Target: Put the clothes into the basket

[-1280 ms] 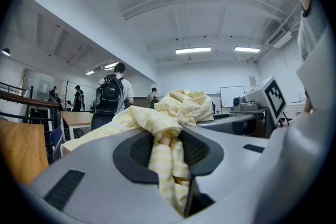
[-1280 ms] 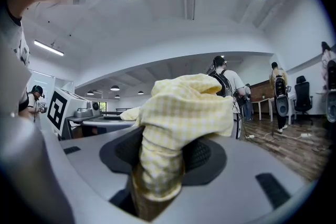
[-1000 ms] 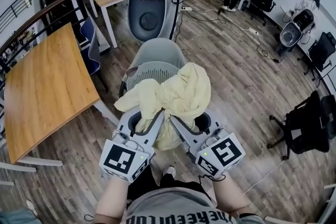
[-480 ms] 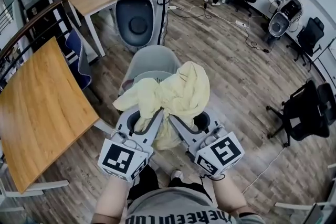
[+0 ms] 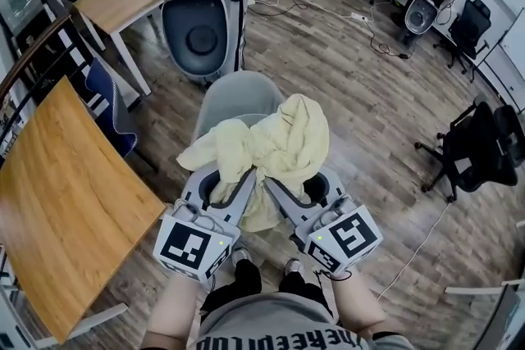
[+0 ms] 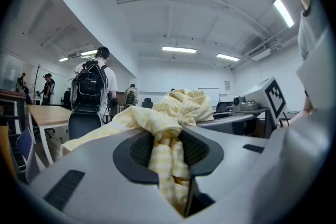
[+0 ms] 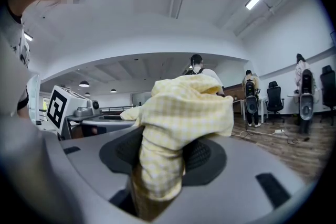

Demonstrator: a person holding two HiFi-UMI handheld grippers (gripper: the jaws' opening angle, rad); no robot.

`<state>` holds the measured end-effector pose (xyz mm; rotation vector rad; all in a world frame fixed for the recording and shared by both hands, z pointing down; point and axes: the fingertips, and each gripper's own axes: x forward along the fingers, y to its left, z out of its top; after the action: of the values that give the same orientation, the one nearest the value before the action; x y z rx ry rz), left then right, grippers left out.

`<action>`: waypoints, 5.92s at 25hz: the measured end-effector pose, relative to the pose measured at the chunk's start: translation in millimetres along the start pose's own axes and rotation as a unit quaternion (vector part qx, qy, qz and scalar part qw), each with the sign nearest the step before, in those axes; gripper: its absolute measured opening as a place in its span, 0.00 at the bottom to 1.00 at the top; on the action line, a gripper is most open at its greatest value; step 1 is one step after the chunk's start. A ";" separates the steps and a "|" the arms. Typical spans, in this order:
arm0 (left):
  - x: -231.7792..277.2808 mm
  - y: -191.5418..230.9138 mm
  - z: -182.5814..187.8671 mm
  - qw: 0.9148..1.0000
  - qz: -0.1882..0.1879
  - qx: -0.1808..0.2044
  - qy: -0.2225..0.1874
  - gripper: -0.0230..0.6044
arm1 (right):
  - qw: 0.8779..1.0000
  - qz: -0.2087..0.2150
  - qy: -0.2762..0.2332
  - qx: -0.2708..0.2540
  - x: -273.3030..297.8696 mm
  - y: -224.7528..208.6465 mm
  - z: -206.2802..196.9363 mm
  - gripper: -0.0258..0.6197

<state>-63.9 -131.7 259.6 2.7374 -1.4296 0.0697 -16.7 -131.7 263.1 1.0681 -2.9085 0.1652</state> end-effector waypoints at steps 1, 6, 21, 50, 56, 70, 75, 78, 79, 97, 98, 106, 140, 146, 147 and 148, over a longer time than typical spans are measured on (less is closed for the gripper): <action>0.9 2.4 -0.9 1.000 -0.006 0.000 0.002 0.20 | 1.000 -0.005 0.000 0.001 2.2 -0.3 -0.7 0.36; 7.0 16.7 -4.6 0.999 -0.033 0.001 0.007 0.20 | 0.999 -0.032 0.004 -0.002 15.8 -2.7 -3.4 0.36; 36.3 41.0 -47.8 0.997 -0.065 -0.002 0.033 0.20 | 0.997 -0.072 0.031 -0.004 43.3 -26.7 -42.7 0.36; 73.0 54.6 -196.6 0.985 -0.059 -0.060 0.149 0.20 | 0.990 -0.076 0.112 0.049 66.6 -65.2 -186.6 0.37; 84.2 57.0 -204.5 0.985 -0.059 -0.054 0.152 0.20 | 0.989 -0.081 0.113 0.051 70.1 -76.5 -194.5 0.37; 89.0 59.3 -243.9 0.978 -0.048 -0.079 0.187 0.21 | 0.981 -0.084 0.159 0.071 72.9 -84.8 -231.9 0.39; 87.6 59.7 -252.3 0.976 -0.043 -0.081 0.198 0.21 | 0.978 -0.085 0.173 0.075 71.9 -85.2 -240.8 0.40; 87.0 60.8 -254.7 0.975 -0.040 -0.084 0.201 0.22 | 0.978 -0.085 0.175 0.080 71.6 -85.4 -243.5 0.40; 86.9 61.1 -255.7 0.975 -0.039 -0.086 0.203 0.22 | 0.977 -0.086 0.175 0.081 71.4 -85.6 -244.3 0.40; 78.7 67.0 -267.4 0.968 -0.020 -0.070 0.238 0.30 | 0.973 -0.103 0.187 0.091 66.0 -89.4 -249.7 0.41; 77.9 67.1 -268.0 0.968 -0.019 -0.067 0.240 0.30 | 0.973 -0.103 0.189 0.088 66.1 -87.9 -250.8 0.41; 70.6 81.9 -267.1 0.968 0.001 -0.076 0.238 0.34 | 0.969 -0.118 0.200 0.080 58.8 -94.2 -252.4 0.41; 49.1 109.3 -230.4 0.977 0.041 -0.066 0.201 0.16 | 0.948 -0.117 0.296 0.006 29.7 -88.6 -236.1 0.38; 35.4 120.6 -231.3 0.973 0.076 -0.061 0.211 0.14 | 0.941 -0.128 0.312 -0.014 25.1 -94.8 -226.3 0.38; 33.5 122.6 -231.8 0.972 0.081 -0.062 0.213 0.14 | 0.940 -0.128 0.316 -0.019 24.9 -95.3 -225.3 0.38; 31.4 124.8 -232.3 0.971 0.087 -0.063 0.216 0.14 | 0.939 -0.127 0.319 -0.026 24.9 -95.2 -224.5 0.38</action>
<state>-152.1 -212.9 496.6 2.2982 -1.4745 0.5252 25.8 -194.4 496.2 1.1087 -2.1713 0.3485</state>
